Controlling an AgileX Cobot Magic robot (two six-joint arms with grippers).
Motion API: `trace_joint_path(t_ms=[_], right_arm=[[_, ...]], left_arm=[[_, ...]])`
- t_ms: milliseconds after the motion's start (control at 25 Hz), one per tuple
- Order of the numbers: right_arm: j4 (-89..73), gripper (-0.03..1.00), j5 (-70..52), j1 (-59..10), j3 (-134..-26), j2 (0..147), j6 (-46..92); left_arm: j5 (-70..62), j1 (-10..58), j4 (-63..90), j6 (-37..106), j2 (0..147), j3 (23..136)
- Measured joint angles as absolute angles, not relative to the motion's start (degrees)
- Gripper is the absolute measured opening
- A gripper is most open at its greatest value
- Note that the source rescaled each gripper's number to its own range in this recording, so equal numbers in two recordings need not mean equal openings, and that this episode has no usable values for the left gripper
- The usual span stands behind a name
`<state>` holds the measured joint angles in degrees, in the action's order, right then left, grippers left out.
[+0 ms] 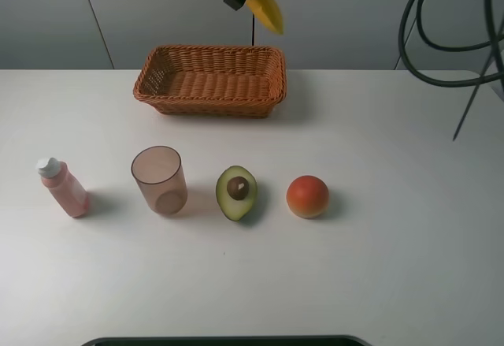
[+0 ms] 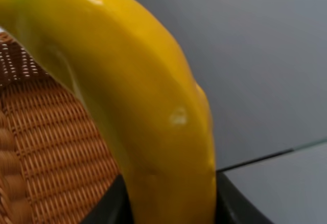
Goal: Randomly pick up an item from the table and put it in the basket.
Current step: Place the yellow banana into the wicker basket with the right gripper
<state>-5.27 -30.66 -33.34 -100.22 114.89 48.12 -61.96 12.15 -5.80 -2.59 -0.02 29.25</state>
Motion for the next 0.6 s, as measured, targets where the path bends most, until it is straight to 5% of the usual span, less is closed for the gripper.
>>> trace_joint_path(t_ms=[600], right_arm=[[-5.38,0.02,-29.11,-35.31,-114.50,138.78,50.52]], left_arm=[[-61.96,12.15,-5.80,-2.59,-0.02,29.25]])
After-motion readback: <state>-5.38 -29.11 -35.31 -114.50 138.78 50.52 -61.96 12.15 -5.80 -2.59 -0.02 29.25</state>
